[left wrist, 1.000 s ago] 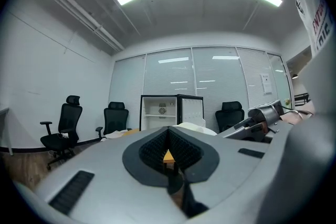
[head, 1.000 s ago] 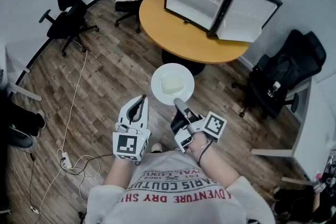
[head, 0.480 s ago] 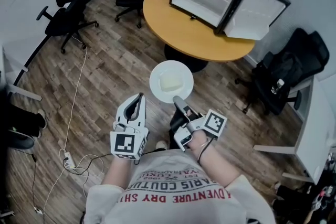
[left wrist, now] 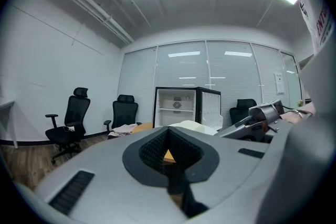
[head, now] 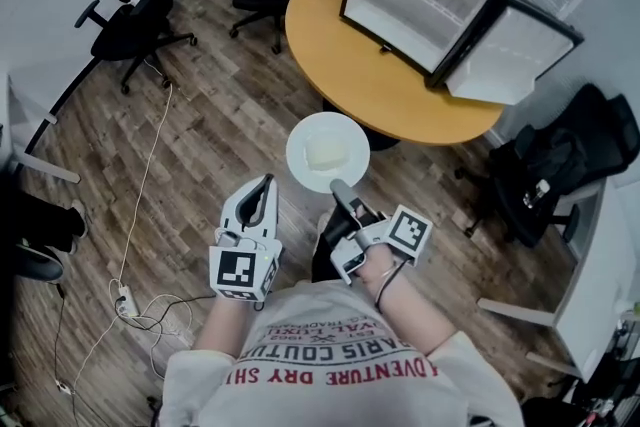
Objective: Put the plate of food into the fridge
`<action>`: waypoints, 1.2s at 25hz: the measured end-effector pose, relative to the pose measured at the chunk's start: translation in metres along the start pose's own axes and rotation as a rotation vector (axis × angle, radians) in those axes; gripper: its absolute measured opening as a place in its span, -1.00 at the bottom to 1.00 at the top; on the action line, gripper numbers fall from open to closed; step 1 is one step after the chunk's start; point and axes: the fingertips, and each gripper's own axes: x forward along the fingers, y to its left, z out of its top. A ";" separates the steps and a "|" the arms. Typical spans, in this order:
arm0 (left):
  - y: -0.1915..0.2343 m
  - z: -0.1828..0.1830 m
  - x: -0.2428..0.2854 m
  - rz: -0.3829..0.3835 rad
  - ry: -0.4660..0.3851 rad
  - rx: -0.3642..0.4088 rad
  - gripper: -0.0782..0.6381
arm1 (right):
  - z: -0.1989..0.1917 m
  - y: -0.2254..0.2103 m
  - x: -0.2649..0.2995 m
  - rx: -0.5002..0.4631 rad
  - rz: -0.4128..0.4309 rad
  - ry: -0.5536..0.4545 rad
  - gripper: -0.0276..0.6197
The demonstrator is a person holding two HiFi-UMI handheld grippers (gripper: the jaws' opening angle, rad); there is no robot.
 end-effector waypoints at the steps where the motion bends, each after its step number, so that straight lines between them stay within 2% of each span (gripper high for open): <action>1: 0.004 0.001 0.013 0.007 0.003 0.003 -0.71 | 0.011 0.001 0.010 0.003 0.001 0.006 -0.80; 7: 0.019 0.019 0.088 0.042 -0.003 0.013 -0.71 | 0.075 0.010 0.059 -0.010 -0.009 0.043 -0.80; 10: 0.021 0.025 0.114 0.037 -0.031 0.021 -0.71 | 0.098 0.016 0.074 -0.035 0.007 0.047 -0.80; 14: 0.022 0.032 0.176 0.031 -0.040 0.025 -0.71 | 0.152 0.018 0.102 -0.033 0.002 0.042 -0.80; 23: 0.007 0.034 0.268 -0.043 -0.023 0.023 -0.71 | 0.233 0.017 0.121 0.008 -0.001 -0.031 -0.80; 30: 0.002 0.037 0.333 -0.148 -0.017 0.023 -0.71 | 0.281 0.012 0.134 0.052 -0.006 -0.140 -0.80</action>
